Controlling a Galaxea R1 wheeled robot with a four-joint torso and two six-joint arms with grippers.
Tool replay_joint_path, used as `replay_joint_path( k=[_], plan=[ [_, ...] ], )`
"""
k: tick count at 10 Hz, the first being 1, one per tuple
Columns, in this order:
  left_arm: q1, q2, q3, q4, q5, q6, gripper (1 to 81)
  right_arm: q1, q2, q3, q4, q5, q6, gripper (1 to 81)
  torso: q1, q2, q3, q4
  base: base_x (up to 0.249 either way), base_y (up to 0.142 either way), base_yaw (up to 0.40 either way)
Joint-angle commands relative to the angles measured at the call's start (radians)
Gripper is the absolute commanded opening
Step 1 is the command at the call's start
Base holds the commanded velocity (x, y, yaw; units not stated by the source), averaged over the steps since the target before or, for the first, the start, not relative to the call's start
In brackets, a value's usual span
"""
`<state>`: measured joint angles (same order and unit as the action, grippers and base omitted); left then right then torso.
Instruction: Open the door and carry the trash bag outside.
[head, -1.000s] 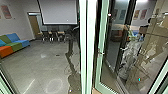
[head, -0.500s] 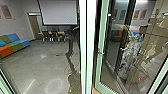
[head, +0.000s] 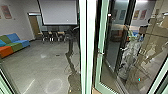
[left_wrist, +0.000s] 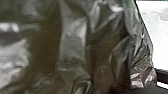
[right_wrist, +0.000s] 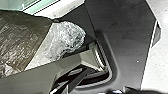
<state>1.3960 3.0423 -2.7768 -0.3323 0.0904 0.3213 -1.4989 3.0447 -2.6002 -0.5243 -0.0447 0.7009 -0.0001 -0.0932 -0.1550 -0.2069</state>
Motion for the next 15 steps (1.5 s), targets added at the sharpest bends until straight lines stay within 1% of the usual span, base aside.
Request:
replay_joint_path(
  k=[1, 4, 5, 8, 15],
  plan=[
    [-0.061, 0.003, -0.001, 0.007, 0.071, 0.010, 1.0, 0.044, 0.013, -0.001, 0.007, -0.041, 0.000, 81.1, 0.000, 0.000, 0.000, 0.000, 0.000, 0.000, 0.000],
    [-0.061, 0.001, -0.001, 0.006, 0.071, 0.010, 1.0, 0.042, 0.012, -0.001, 0.007, -0.040, 0.000, 81.1, 0.000, 0.000, 0.000, 0.000, 0.000, 0.000, 0.000],
    [-0.061, 0.000, -0.001, 0.018, 0.071, 0.012, 1.0, 0.042, 0.013, -0.003, 0.007, -0.040, 0.000, 81.1, 0.000, 0.000, 0.000, 0.000, 0.000, 0.000, 0.000],
    [-0.064, 0.000, -0.001, 0.022, 0.075, 0.010, 1.0, 0.042, 0.013, -0.004, 0.006, -0.040, 0.000, 81.1, 0.000, 0.000, 0.000, 0.000, 0.000, 0.000, 0.000],
    [-0.064, -0.002, 0.000, 0.022, 0.077, 0.010, 1.0, 0.036, 0.013, -0.006, 0.006, -0.038, 0.000, 81.1, 0.000, 0.000, 0.000, 0.000, 0.000, 0.000, -0.142]
  ],
)
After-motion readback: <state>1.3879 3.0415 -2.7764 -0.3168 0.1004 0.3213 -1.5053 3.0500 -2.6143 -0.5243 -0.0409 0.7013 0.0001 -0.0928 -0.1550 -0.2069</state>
